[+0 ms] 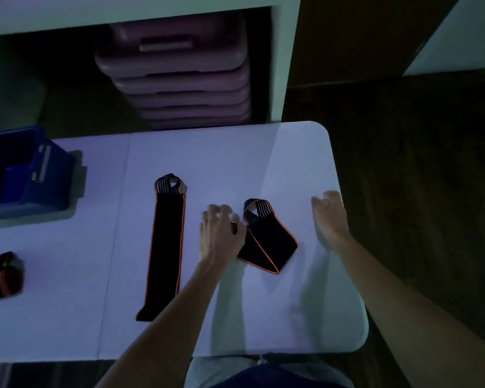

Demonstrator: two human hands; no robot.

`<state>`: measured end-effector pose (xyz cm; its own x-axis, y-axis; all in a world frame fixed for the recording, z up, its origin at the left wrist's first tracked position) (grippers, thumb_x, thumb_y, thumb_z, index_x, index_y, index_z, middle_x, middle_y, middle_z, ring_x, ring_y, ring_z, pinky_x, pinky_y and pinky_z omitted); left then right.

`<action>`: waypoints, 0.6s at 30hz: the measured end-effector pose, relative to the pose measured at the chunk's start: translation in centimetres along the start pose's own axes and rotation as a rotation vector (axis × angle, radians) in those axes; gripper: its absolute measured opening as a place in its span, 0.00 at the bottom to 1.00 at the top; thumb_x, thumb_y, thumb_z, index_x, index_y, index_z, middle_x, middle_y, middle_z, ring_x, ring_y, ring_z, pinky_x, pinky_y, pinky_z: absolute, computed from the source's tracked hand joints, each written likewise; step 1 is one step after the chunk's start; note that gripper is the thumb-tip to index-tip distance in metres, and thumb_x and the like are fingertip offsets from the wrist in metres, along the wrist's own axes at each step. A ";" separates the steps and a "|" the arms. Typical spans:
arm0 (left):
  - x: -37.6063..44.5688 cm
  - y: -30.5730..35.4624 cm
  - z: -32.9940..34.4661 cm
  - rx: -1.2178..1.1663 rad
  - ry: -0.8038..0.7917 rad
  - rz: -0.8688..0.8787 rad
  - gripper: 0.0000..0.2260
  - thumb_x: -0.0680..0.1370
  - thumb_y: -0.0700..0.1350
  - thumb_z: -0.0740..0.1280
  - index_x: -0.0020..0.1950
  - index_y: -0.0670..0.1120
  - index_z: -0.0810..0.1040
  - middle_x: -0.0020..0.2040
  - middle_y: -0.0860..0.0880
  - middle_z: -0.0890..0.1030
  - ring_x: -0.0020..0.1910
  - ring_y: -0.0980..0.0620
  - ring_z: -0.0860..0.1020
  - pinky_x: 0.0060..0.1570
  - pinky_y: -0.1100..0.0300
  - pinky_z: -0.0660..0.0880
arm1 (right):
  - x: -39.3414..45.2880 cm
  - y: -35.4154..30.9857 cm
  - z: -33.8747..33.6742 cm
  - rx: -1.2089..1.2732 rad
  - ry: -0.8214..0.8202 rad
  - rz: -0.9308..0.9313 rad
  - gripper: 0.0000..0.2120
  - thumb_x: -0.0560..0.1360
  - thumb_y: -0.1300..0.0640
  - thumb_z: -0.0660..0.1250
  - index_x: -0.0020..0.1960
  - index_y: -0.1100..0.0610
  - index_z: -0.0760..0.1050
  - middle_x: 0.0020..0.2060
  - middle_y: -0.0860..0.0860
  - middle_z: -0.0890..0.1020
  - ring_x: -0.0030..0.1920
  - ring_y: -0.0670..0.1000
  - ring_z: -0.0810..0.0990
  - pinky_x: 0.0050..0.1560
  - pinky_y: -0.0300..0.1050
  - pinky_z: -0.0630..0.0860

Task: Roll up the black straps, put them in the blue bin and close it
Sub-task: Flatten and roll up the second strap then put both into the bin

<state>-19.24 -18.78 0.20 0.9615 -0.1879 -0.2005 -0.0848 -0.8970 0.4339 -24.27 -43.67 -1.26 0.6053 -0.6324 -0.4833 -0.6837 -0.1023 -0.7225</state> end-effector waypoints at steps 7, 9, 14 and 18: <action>-1.9 4.0 3.8 0.104 -0.247 -0.012 0.30 0.69 0.69 0.64 0.55 0.44 0.75 0.55 0.46 0.79 0.56 0.42 0.77 0.55 0.48 0.74 | -2.3 2.8 3.4 -0.262 -0.250 -0.077 0.12 0.76 0.52 0.69 0.57 0.57 0.76 0.45 0.52 0.81 0.49 0.54 0.81 0.49 0.44 0.74; -2.1 4.1 4.7 0.011 -0.286 -0.051 0.26 0.70 0.64 0.67 0.56 0.45 0.72 0.56 0.46 0.79 0.56 0.42 0.78 0.54 0.48 0.75 | -2.8 3.0 4.2 -0.281 -0.321 -0.074 0.11 0.74 0.53 0.71 0.54 0.56 0.76 0.43 0.51 0.82 0.46 0.52 0.80 0.46 0.43 0.73; -2.4 2.9 4.3 -0.346 -0.224 -0.115 0.11 0.73 0.44 0.67 0.49 0.47 0.66 0.49 0.49 0.74 0.49 0.47 0.74 0.45 0.54 0.70 | -3.4 2.2 4.9 -0.185 -0.469 -0.052 0.03 0.74 0.61 0.69 0.44 0.56 0.81 0.40 0.55 0.84 0.42 0.53 0.81 0.44 0.46 0.76; -2.9 0.9 2.4 -0.521 -0.115 -0.243 0.10 0.72 0.36 0.63 0.51 0.45 0.73 0.46 0.49 0.78 0.47 0.47 0.77 0.43 0.57 0.70 | -4.4 -0.9 4.7 0.219 -0.468 -0.038 0.07 0.75 0.65 0.66 0.47 0.55 0.81 0.42 0.56 0.85 0.45 0.54 0.81 0.51 0.49 0.75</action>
<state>-22.72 -19.98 -0.96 0.9002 -0.0701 -0.4299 0.3022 -0.6102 0.7324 -24.41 -37.20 -0.80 0.7798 -0.2152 -0.5878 -0.5868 0.0758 -0.8062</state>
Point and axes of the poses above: each hand's wrist, its own x-axis towards the middle knuckle, its own z-axis out of the palm, y = z × x, the point moved 4 cm from there along x, towards the middle knuckle
